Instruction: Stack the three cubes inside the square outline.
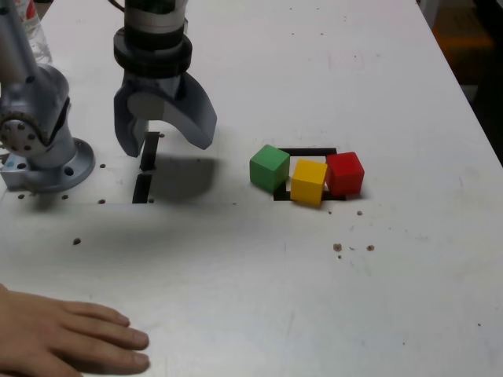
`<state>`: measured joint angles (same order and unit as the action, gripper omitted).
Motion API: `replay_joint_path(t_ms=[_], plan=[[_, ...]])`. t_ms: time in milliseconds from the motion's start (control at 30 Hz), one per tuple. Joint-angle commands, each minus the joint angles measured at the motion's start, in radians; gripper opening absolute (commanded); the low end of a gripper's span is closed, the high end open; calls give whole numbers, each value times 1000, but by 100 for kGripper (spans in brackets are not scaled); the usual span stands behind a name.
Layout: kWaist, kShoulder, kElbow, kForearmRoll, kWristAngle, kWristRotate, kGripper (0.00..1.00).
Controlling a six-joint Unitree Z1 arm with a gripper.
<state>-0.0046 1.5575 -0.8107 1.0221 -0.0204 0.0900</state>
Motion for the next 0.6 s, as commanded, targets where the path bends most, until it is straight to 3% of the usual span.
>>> replay_joint_path(t_ms=[0,567], plan=[[-1,-9,9,-10,1,0,93],[-2,-19,31,-42,5,0,93]])
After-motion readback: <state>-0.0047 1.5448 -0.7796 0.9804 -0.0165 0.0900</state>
